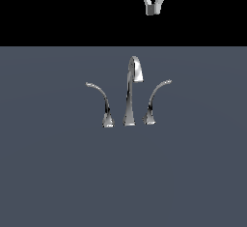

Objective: Turn on the faucet by rotating a designated handle.

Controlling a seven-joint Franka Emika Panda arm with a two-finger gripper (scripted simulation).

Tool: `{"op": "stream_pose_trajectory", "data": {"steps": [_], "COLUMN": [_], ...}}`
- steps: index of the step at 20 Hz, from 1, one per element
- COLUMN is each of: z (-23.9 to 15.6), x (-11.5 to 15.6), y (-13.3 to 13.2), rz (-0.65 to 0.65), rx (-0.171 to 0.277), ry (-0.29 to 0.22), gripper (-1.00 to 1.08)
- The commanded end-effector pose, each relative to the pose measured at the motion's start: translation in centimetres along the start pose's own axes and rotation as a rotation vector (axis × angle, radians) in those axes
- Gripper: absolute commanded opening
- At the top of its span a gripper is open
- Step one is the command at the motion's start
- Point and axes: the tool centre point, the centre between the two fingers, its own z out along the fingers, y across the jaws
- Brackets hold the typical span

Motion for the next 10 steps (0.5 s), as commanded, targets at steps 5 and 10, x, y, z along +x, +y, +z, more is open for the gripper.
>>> {"op": "stream_pose_trajectory", "data": {"steps": [5, 10], "z": [4.6, 8.6], "x": [4.6, 7.9], "y": [-1.7, -2.7], "rz": [0.191, 0.336], "rx": [0.004, 0.009], "ry": [0.007, 0.011], "gripper": [-1.0, -1.0]}}
